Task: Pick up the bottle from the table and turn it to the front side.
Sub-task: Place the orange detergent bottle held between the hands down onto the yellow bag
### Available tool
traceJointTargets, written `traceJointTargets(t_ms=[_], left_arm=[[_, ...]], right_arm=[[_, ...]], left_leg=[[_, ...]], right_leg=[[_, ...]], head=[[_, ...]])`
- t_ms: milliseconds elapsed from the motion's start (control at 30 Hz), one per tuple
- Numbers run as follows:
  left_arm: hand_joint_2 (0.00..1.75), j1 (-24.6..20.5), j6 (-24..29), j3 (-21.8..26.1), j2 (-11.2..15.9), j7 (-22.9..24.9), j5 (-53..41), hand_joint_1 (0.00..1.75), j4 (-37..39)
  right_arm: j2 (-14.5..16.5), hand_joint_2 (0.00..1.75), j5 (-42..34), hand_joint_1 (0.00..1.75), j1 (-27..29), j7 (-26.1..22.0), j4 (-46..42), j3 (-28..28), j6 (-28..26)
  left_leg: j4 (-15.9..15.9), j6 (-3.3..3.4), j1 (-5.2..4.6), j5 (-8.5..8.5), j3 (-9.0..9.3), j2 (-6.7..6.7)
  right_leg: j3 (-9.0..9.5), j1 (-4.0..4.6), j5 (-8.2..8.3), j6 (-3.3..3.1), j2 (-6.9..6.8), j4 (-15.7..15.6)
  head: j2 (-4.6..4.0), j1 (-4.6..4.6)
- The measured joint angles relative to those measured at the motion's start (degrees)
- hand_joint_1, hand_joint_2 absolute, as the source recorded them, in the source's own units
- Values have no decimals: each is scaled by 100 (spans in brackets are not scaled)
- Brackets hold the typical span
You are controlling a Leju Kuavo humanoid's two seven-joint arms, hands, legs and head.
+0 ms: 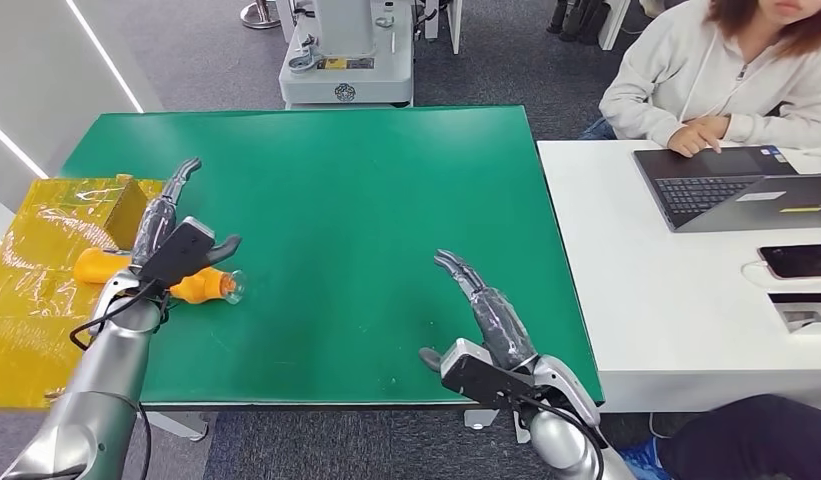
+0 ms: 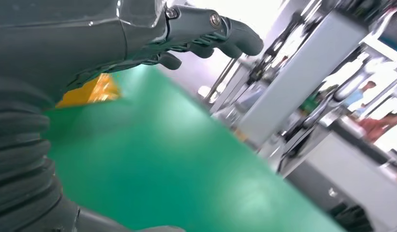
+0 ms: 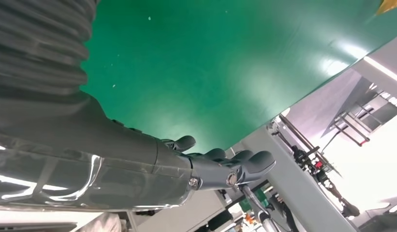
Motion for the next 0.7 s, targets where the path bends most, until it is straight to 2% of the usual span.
traceJointTargets(t_ms=[133, 400, 533, 700], left_arm=[[175, 19, 9, 0, 37, 15, 62, 0, -428], [175, 11, -15, -8, 81, -73, 347, 0, -546], [175, 7, -431, -11, 91, -142, 1049, 0, -624], [175, 70, -1312, -11, 57, -121, 2049, 0, -979]], right_arm=[[0, 175, -16, 0, 5, -52, 25, 0, -19], [0, 175, -60, 0, 59, -91, 24, -33, -80], [0, 175, -104, 0, 108, -161, 6, -103, -111], [4, 175, -210, 0, 144, -324, -78, -205, -247]], left_leg=[[0, 0, 0, 0, 0, 0], [1, 0, -1, 3, 1, 1], [1, 0, -1, 3, 1, 1], [1, 0, -1, 3, 0, 0]], right_leg=[[-1, 0, 0, 0, 1, 0], [0, 0, 0, 0, 1, -1], [0, 0, 1, 0, 1, -1], [0, -1, 0, 0, 0, -2]], head=[[1, 0], [0, 1], [0, 0], [0, 0]])
